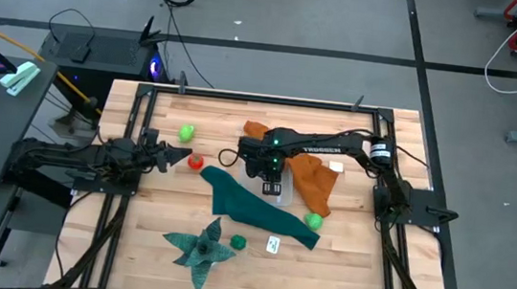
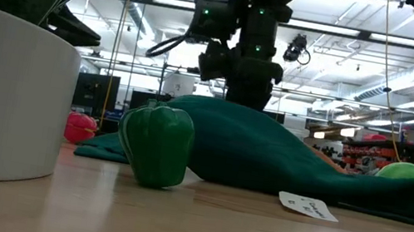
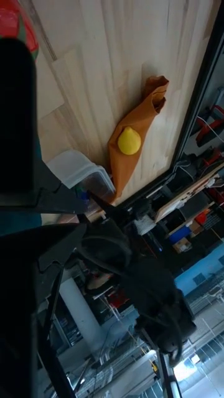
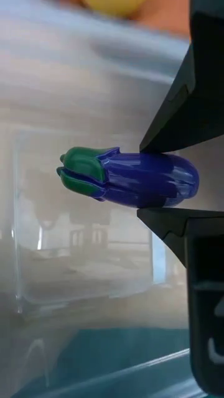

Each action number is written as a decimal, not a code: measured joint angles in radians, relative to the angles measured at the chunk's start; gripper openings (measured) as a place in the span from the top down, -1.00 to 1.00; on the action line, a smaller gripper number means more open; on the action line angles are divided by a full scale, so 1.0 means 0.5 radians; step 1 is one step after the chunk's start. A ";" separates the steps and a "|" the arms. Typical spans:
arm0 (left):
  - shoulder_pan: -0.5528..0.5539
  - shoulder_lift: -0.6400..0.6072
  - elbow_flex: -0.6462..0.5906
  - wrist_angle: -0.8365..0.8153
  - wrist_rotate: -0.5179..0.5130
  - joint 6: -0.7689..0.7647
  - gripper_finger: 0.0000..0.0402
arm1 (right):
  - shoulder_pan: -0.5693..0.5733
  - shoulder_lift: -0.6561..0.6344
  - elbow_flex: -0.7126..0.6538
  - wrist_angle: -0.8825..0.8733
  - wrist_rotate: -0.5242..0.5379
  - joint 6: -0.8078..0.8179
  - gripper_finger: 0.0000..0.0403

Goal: Pick and placing Produce into tupperware
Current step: Put the purple eggplant into the transparent bin, then put the green melon into the transparent bin

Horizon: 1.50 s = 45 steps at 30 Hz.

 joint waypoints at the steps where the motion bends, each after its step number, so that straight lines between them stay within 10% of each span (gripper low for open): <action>1: 0.000 0.000 0.000 0.000 -0.001 0.000 0.80 | 0.001 0.011 -0.001 -0.002 -0.001 -0.002 0.50; 27: 0.001 0.000 0.000 -0.005 -0.001 0.017 0.80 | -0.003 0.030 -0.174 0.089 0.018 0.095 0.49; 45: -0.001 0.000 0.001 -0.007 -0.002 0.045 0.79 | 0.003 -0.226 -0.172 -0.060 -0.018 0.173 0.01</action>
